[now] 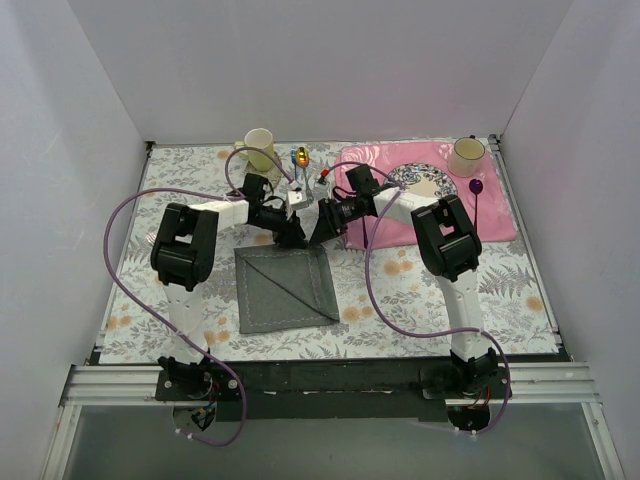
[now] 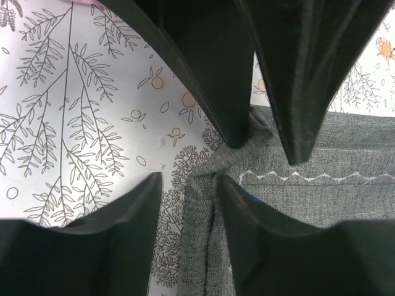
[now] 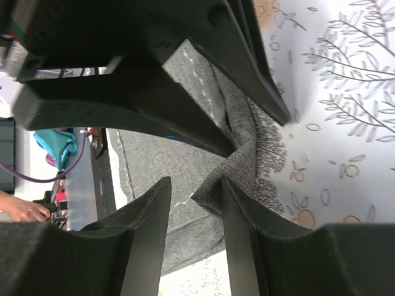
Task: Fold the napkin into a case and place the utensils inside
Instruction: Pick up the upper triangle-folded napkin from the center of the board.
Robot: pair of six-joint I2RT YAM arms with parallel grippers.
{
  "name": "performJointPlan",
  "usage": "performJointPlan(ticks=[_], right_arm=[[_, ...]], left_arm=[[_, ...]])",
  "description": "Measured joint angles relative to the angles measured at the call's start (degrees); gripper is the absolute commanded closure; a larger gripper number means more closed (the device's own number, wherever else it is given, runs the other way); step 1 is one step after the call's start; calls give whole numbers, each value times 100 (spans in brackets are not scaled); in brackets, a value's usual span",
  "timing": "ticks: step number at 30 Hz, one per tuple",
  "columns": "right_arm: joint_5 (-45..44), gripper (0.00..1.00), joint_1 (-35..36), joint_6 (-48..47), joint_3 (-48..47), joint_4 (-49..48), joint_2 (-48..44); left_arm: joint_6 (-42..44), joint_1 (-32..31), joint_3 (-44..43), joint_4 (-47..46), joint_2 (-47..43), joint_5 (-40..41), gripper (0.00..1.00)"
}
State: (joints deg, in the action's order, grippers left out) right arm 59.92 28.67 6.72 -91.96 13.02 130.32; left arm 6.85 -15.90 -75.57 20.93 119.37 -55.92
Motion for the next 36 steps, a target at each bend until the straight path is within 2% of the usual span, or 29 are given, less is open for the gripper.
performJointPlan(ticks=[4,5,7,9,10,12,13,16,22,24,31,36], right_arm=[[70,55,33,20,59,-57,-66],[72,55,33,20,74,-68,-87],[76,55,33,11,79,-76,-107],[72,48,33,-37,79,-66,-125],[66,39,33,-70,72,-35,-127],[4,31,33,-151,55,57,-127],[-55,27,33,-208,52,83,-129],[-321,20,26,-372,50,166,-151],[-848,16,22,-745,50,245,-304],[-927,16,22,-859,9,286,-323],[-782,27,24,-1259,-404,660,-271],[-570,27,39,-1364,-341,752,-251]], left_arm=[[129,-15,-26,129,20,-2,78],[168,-20,-26,166,20,-4,84],[243,-28,-26,238,20,-11,89],[319,-35,-26,286,20,-24,96],[343,-35,-26,302,20,-31,98],[396,-35,-15,302,15,-63,100],[400,-35,-9,299,11,-66,100],[413,-35,151,201,-83,-72,100],[450,-35,457,83,-424,-72,100],[468,-35,535,42,-538,-79,100],[444,-42,881,-275,-800,-76,100],[407,-46,968,-450,-833,-66,100]])
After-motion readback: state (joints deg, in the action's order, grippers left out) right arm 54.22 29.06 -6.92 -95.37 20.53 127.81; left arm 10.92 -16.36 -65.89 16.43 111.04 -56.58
